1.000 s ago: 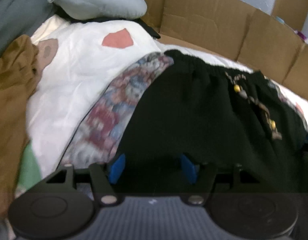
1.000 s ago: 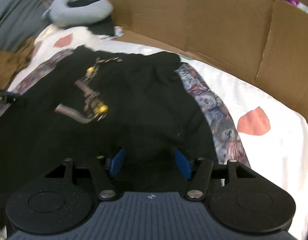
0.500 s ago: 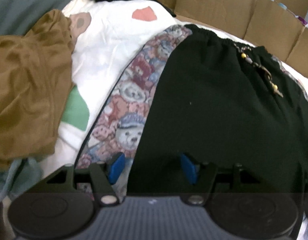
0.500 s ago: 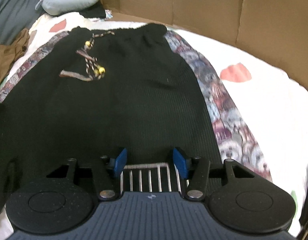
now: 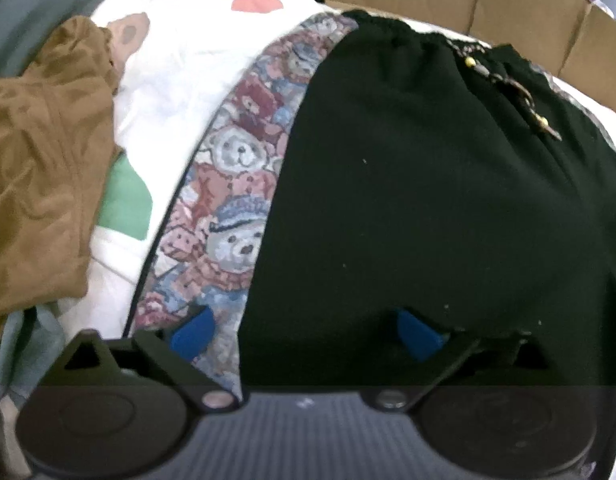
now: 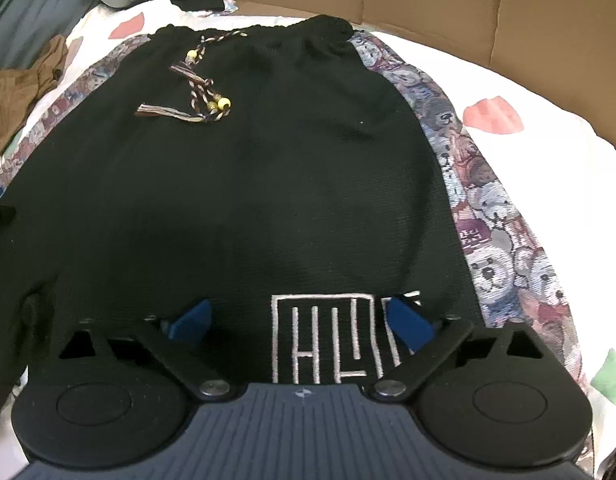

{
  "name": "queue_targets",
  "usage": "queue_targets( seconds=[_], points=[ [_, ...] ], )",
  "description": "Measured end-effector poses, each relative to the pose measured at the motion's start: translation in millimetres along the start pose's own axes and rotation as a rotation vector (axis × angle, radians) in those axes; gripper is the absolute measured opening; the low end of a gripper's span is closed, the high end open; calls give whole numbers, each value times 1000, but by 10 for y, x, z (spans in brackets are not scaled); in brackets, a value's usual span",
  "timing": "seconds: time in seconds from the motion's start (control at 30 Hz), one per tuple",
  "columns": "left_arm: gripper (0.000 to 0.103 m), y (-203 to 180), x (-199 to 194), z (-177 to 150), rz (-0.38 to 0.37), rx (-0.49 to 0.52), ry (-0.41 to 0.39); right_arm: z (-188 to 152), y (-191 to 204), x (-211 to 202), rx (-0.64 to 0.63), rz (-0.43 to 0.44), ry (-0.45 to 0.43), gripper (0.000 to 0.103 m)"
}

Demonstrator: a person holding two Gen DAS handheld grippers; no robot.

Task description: Fold clothes

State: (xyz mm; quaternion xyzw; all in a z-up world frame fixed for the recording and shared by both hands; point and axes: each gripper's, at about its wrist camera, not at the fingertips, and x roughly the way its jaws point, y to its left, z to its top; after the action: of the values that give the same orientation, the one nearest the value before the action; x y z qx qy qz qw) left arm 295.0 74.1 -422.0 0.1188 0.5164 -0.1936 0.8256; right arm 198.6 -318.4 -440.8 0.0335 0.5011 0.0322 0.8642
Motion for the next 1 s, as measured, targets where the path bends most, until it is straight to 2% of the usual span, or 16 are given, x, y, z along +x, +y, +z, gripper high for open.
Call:
queue_targets(
  seconds=[0.17,0.33,0.47,0.57,0.63,0.7,0.8,1.0],
  points=[
    [102,9,-26,33,5,34,49,-1,50,-46,3,-30,20,99],
    [92,109,-204,-62,64,1,63,-105,103,-173,28,-45,34,95],
    [81,298,-420,-292,81,-47,61,-317,122,-284,42,-52,47,91],
    [73,447,-604,-466,101,-80,53,-441,137,-400,39,-40,37,85],
    [67,556,-697,-559,124,-116,50,-508,121,-452,52,-28,40,84],
    [56,652,-776,-652,142,-157,45,-563,132,-494,40,-25,41,83],
    [52,777,-829,-722,150,-180,46,-609,173,-541,3,-32,50,81],
    [46,774,-796,-853,173,-187,46,-702,207,-651,-15,-34,68,77]
  ],
)
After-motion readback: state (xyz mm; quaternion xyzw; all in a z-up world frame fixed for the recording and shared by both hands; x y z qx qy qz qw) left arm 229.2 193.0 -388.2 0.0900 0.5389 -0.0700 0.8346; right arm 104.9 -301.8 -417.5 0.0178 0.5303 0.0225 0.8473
